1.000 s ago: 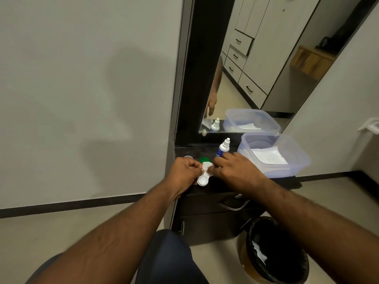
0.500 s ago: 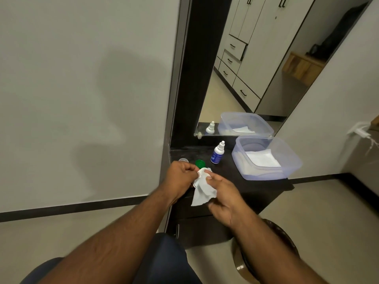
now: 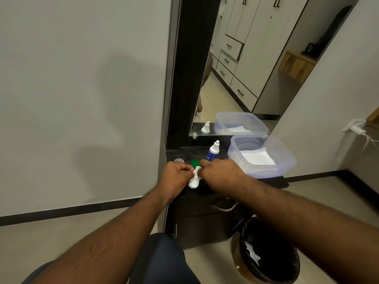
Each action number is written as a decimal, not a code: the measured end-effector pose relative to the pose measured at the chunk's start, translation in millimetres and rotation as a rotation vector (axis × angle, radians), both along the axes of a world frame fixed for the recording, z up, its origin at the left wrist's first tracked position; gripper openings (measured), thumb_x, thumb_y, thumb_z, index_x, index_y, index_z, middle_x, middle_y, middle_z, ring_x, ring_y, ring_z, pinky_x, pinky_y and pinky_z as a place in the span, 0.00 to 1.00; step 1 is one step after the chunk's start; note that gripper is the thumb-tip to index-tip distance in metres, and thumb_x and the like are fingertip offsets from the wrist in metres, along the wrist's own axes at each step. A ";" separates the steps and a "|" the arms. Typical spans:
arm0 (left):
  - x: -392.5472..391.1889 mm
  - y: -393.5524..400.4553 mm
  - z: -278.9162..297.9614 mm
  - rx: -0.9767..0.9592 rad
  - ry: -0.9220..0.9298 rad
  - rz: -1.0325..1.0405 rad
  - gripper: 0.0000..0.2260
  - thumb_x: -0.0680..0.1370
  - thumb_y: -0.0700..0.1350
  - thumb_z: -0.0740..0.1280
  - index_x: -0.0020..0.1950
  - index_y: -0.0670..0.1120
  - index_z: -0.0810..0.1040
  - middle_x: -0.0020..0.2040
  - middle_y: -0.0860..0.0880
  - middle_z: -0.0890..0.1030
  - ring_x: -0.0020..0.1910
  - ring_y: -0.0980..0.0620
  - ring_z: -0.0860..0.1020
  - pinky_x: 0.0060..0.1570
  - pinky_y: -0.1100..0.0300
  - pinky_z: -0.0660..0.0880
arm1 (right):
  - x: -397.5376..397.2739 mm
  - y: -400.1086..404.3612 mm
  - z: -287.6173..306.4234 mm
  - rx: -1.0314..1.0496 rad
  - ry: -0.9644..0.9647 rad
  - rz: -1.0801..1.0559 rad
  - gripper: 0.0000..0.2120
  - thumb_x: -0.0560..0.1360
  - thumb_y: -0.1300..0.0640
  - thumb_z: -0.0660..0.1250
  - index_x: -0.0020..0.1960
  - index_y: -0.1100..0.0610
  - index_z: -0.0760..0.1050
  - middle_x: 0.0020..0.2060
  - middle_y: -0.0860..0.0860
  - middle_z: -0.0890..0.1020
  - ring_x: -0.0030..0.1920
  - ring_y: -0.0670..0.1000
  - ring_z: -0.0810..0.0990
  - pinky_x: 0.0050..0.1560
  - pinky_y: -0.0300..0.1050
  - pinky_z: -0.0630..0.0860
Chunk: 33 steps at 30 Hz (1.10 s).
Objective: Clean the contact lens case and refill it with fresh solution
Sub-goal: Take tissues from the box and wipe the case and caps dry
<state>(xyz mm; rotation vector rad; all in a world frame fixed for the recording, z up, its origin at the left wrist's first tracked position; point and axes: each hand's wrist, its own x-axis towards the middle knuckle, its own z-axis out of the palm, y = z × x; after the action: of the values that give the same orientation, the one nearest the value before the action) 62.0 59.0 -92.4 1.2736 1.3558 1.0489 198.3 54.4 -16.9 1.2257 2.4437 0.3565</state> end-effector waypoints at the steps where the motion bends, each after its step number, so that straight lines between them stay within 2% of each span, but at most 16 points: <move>1: 0.0 0.2 -0.7 -0.004 -0.010 0.005 0.06 0.75 0.35 0.68 0.49 0.40 0.84 0.45 0.44 0.84 0.44 0.49 0.82 0.45 0.59 0.80 | -2.8 -2.2 1.8 0.073 -0.087 0.087 0.16 0.77 0.55 0.64 0.64 0.57 0.72 0.60 0.55 0.71 0.56 0.58 0.75 0.47 0.52 0.72; 3: -0.6 -0.6 -2.2 -0.016 -0.024 0.021 0.06 0.75 0.36 0.68 0.49 0.41 0.84 0.46 0.44 0.84 0.46 0.48 0.82 0.48 0.55 0.81 | -1.9 -5.9 -0.6 0.153 -0.123 0.200 0.16 0.78 0.54 0.62 0.64 0.59 0.70 0.60 0.57 0.70 0.56 0.59 0.74 0.49 0.53 0.71; 5: -0.4 -1.1 -3.2 -0.024 -0.039 0.025 0.06 0.75 0.36 0.68 0.49 0.42 0.84 0.46 0.44 0.84 0.45 0.48 0.83 0.49 0.54 0.81 | 5.4 -9.5 -9.4 0.164 -0.060 0.217 0.17 0.79 0.55 0.60 0.66 0.59 0.68 0.63 0.58 0.67 0.56 0.59 0.73 0.50 0.53 0.70; 7: -0.1 0.0 -2.5 -0.027 -0.041 0.030 0.06 0.75 0.36 0.68 0.49 0.42 0.84 0.46 0.44 0.84 0.45 0.49 0.82 0.50 0.53 0.80 | 17.0 -8.5 -24.5 0.129 0.149 0.133 0.18 0.79 0.55 0.60 0.67 0.57 0.67 0.67 0.56 0.64 0.56 0.57 0.74 0.51 0.51 0.72; 10: -0.3 -0.3 -1.4 -0.037 -0.042 0.026 0.06 0.75 0.36 0.69 0.49 0.40 0.83 0.46 0.44 0.84 0.44 0.51 0.82 0.47 0.57 0.80 | 26.6 -3.2 -38.4 -0.073 0.569 -0.053 0.17 0.79 0.52 0.61 0.66 0.53 0.72 0.67 0.52 0.68 0.60 0.52 0.74 0.55 0.45 0.72; 12: 0.1 -1.3 -1.2 -0.033 -0.066 0.012 0.06 0.75 0.35 0.68 0.49 0.41 0.84 0.45 0.44 0.85 0.43 0.51 0.82 0.46 0.58 0.80 | 26.9 -2.5 -42.8 -0.084 0.656 -0.074 0.15 0.78 0.51 0.62 0.63 0.53 0.76 0.67 0.49 0.72 0.59 0.51 0.73 0.58 0.44 0.71; 14: -0.4 -1.3 -1.9 -0.031 -0.099 -0.001 0.06 0.75 0.36 0.69 0.48 0.41 0.84 0.44 0.43 0.85 0.42 0.50 0.83 0.46 0.57 0.80 | 20.9 -5.6 -48.0 0.106 0.557 0.012 0.12 0.76 0.51 0.66 0.57 0.53 0.80 0.63 0.47 0.76 0.49 0.52 0.75 0.47 0.47 0.73; 16: -1.1 -2.4 -1.9 -0.024 -0.106 -0.012 0.05 0.75 0.37 0.69 0.47 0.40 0.84 0.42 0.43 0.85 0.40 0.50 0.83 0.45 0.56 0.80 | 16.7 -11.5 -52.7 0.271 0.483 0.094 0.11 0.68 0.55 0.74 0.50 0.54 0.83 0.55 0.48 0.82 0.40 0.52 0.76 0.35 0.45 0.71; 17: -1.1 -2.8 -1.5 -0.022 -0.097 -0.014 0.05 0.75 0.37 0.69 0.47 0.40 0.84 0.41 0.43 0.85 0.40 0.50 0.82 0.45 0.56 0.80 | 17.4 -12.9 -56.0 0.332 0.503 0.139 0.10 0.66 0.56 0.76 0.47 0.54 0.83 0.52 0.48 0.83 0.38 0.52 0.76 0.33 0.44 0.69; 20: -0.1 -2.6 -1.6 -0.004 -0.045 -0.012 0.06 0.75 0.36 0.67 0.46 0.41 0.84 0.39 0.46 0.84 0.37 0.54 0.80 0.43 0.60 0.78 | 28.8 -13.2 -59.0 0.359 0.663 0.190 0.06 0.68 0.59 0.71 0.44 0.55 0.82 0.45 0.49 0.84 0.41 0.52 0.78 0.38 0.45 0.71; 22: 1.0 -1.8 -1.4 0.002 -0.023 -0.002 0.06 0.75 0.35 0.67 0.45 0.42 0.84 0.35 0.48 0.82 0.33 0.58 0.77 0.37 0.65 0.74 | 36.3 -11.0 -54.9 0.323 0.846 0.080 0.09 0.68 0.64 0.71 0.47 0.56 0.82 0.43 0.51 0.84 0.44 0.53 0.81 0.43 0.47 0.76; 24: 0.9 -1.2 -0.9 -0.003 -0.016 0.004 0.06 0.75 0.36 0.67 0.45 0.42 0.84 0.35 0.49 0.82 0.32 0.59 0.76 0.35 0.66 0.72 | 38.7 -6.6 -46.7 0.271 0.958 -0.043 0.12 0.69 0.66 0.73 0.52 0.58 0.81 0.44 0.53 0.85 0.44 0.53 0.82 0.45 0.44 0.77; 26: 0.6 -1.6 0.4 -0.009 -0.010 -0.001 0.06 0.75 0.36 0.67 0.46 0.42 0.84 0.37 0.49 0.83 0.34 0.58 0.77 0.36 0.66 0.73 | 37.2 1.1 -37.5 0.179 0.979 -0.092 0.12 0.71 0.64 0.72 0.54 0.58 0.81 0.47 0.53 0.85 0.47 0.51 0.82 0.48 0.38 0.73; 28: 0.3 -3.1 1.7 0.000 -0.020 -0.008 0.06 0.75 0.35 0.67 0.46 0.42 0.84 0.37 0.48 0.82 0.33 0.58 0.77 0.34 0.68 0.74 | 34.4 10.1 -30.7 0.051 0.919 -0.058 0.10 0.73 0.63 0.70 0.54 0.58 0.82 0.48 0.53 0.84 0.49 0.50 0.81 0.49 0.37 0.72; 30: 0.1 -4.7 2.3 0.014 -0.024 -0.015 0.06 0.75 0.35 0.67 0.45 0.42 0.84 0.37 0.45 0.83 0.33 0.57 0.77 0.36 0.65 0.75 | 28.8 17.1 -28.2 0.003 0.782 0.020 0.09 0.73 0.62 0.70 0.53 0.59 0.82 0.47 0.53 0.81 0.47 0.51 0.79 0.45 0.38 0.73; 33: -0.7 -5.1 1.3 0.034 -0.021 -0.015 0.06 0.75 0.35 0.67 0.44 0.40 0.84 0.40 0.39 0.83 0.36 0.51 0.77 0.42 0.57 0.76 | 20.8 24.4 -23.7 0.067 0.549 0.177 0.10 0.68 0.62 0.75 0.50 0.57 0.83 0.43 0.54 0.80 0.43 0.53 0.79 0.38 0.41 0.72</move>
<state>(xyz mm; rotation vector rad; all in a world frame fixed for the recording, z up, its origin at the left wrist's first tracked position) 61.3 53.9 -91.1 1.2927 1.3153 1.0763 219.1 78.8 -40.6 1.2657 3.0404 0.1612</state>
